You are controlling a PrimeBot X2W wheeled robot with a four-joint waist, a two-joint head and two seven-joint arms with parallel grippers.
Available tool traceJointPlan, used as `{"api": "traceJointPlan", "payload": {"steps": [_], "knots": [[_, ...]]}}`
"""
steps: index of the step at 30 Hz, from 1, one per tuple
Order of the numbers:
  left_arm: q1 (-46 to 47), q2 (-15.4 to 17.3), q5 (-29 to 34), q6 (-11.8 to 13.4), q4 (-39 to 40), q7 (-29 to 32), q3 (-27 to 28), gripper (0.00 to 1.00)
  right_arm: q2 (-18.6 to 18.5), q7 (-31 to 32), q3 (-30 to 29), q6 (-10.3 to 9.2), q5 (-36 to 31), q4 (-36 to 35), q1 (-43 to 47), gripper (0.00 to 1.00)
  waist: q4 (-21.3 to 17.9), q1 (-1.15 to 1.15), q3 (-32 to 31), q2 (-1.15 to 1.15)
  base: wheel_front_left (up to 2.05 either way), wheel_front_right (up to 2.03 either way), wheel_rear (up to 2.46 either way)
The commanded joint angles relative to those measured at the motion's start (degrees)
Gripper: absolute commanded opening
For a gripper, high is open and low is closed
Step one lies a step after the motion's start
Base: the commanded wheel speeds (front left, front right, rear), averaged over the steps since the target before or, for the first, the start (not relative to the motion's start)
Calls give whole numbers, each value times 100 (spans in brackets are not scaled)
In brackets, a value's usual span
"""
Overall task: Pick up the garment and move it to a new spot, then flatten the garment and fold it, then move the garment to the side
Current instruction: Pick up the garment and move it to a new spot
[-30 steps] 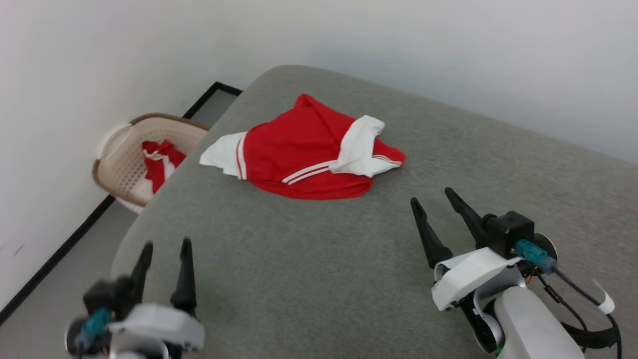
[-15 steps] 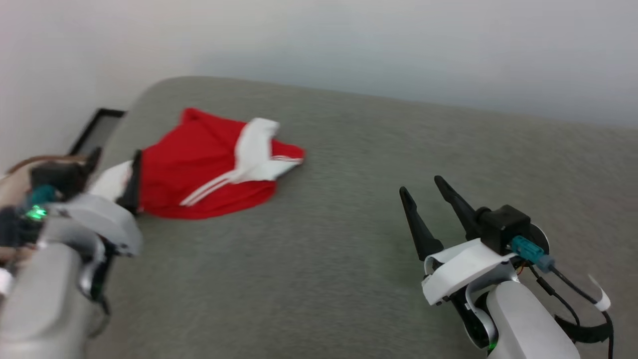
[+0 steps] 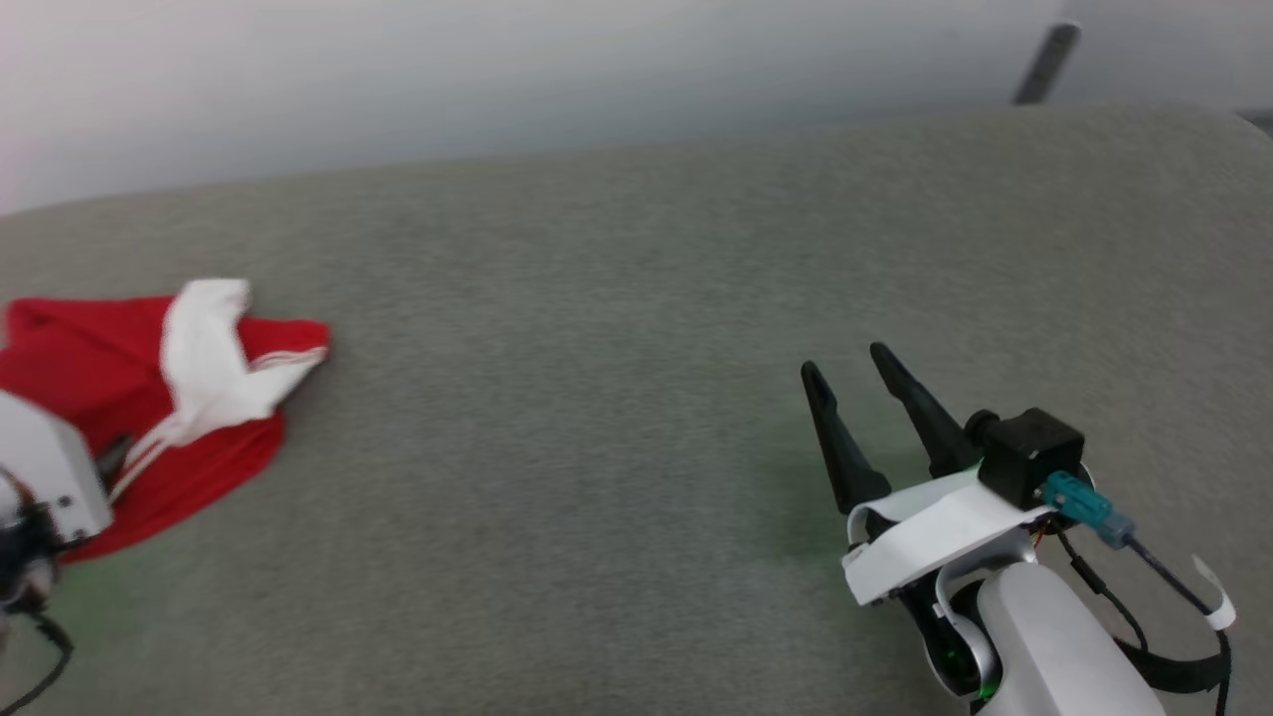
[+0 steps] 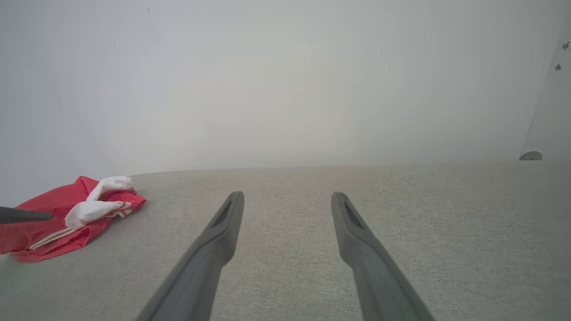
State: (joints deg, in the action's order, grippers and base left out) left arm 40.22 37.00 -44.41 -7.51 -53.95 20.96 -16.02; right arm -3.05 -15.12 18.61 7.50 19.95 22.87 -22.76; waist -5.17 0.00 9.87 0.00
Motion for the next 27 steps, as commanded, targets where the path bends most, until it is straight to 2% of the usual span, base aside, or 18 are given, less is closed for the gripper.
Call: {"api": "traceJointPlan", "payload": {"steps": [1,6,14,18,19,20,21,22,27], "knots": [[59,18,-81,9,-78,87,-24,100,15,-2,-38,-2,65,-48,-68,100,-579,0,355,0,0,0,0],[207,264,-364,7,-494,475,-119,100,17,-3,59,-2,182,-172,-171,100,-750,0,570,0,0,0,0],[198,175,-525,13,-922,482,-213,100,16,-2,163,-2,83,-169,-406,100,-843,0,847,0,0,0,0],[156,25,-650,12,-945,630,-345,100,18,-2,199,-2,165,-217,-477,100,-813,0,925,0,0,0,0],[129,-17,-686,11,-879,666,-402,84,17,-2,246,-2,200,-205,-484,100,-797,0,920,0,0,0,0],[107,-46,-741,10,-794,679,-449,40,16,-2,281,-2,199,-183,-500,100,-769,0,914,0,0,0,0],[89,-47,-823,5,-754,679,-449,14,16,-2,313,-2,207,-170,-514,100,-746,0,895,0,0,0,0],[88,-33,-859,5,-708,647,-455,0,16,-3,328,-2,225,-163,-518,100,-722,0,870,0,0,0,0],[113,99,-978,-13,-416,322,-597,0,10,-3,204,-2,299,-165,-471,100,-545,0,630,0,0,0,0]]}}
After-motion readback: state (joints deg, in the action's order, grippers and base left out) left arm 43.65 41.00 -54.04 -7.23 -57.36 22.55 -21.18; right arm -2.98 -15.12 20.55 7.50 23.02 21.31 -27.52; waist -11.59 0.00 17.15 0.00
